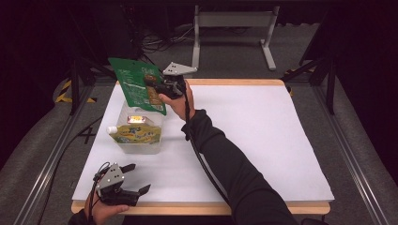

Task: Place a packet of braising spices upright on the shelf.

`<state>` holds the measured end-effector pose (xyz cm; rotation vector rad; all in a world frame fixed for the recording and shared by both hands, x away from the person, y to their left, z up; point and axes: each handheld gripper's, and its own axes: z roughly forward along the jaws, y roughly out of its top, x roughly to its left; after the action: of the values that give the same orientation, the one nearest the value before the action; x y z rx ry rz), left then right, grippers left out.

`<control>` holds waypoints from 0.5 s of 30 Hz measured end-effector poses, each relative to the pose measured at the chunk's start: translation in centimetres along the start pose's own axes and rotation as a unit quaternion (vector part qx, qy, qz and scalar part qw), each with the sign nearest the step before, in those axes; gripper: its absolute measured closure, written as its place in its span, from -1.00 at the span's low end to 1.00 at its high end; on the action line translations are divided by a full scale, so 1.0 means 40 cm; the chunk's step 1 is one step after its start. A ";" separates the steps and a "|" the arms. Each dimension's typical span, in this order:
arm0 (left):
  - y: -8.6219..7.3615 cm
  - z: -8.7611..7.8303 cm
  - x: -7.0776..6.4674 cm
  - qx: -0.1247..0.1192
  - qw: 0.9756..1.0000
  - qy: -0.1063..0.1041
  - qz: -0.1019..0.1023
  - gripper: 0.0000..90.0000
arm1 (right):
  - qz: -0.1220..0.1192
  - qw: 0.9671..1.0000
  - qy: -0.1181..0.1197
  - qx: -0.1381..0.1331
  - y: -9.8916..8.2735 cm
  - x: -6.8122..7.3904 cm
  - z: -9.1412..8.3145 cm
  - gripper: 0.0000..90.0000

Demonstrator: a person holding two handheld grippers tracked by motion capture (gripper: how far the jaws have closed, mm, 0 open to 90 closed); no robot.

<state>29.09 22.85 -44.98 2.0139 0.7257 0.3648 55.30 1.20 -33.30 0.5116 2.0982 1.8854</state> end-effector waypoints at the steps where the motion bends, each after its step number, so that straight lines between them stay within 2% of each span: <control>1: 0.000 0.000 0.000 0.000 1.000 0.000 0.000 -0.80 | 0.002 1.000 -0.001 -0.004 -0.004 -0.002 0.001 0.99; 3: 0.000 0.001 -0.002 -0.001 1.000 -0.002 -0.003 -0.80 | 0.007 1.000 -0.001 -0.008 -0.009 -0.005 0.001 0.99; 5: 0.002 0.002 -0.002 0.000 1.000 -0.002 0.003 -0.80 | 0.023 1.000 -0.002 -0.016 -0.028 -0.013 0.005 0.99; 7: 0.003 0.002 -0.002 0.000 1.000 -0.001 0.004 -0.80 | 0.024 1.000 -0.003 -0.013 -0.036 -0.013 0.010 0.99; 11: 0.003 0.001 -0.002 0.000 1.000 -0.002 0.004 -0.80 | 0.014 1.000 0.009 -0.003 -0.044 0.005 0.028 0.99; 15: 0.002 0.002 -0.001 -0.001 1.000 -0.004 0.004 -0.80 | 0.009 1.000 0.013 0.013 -0.057 0.008 0.031 0.98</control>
<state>29.15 22.73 -44.96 2.0163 0.7133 0.3610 55.38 2.23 -35.72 0.5150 2.1449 1.8871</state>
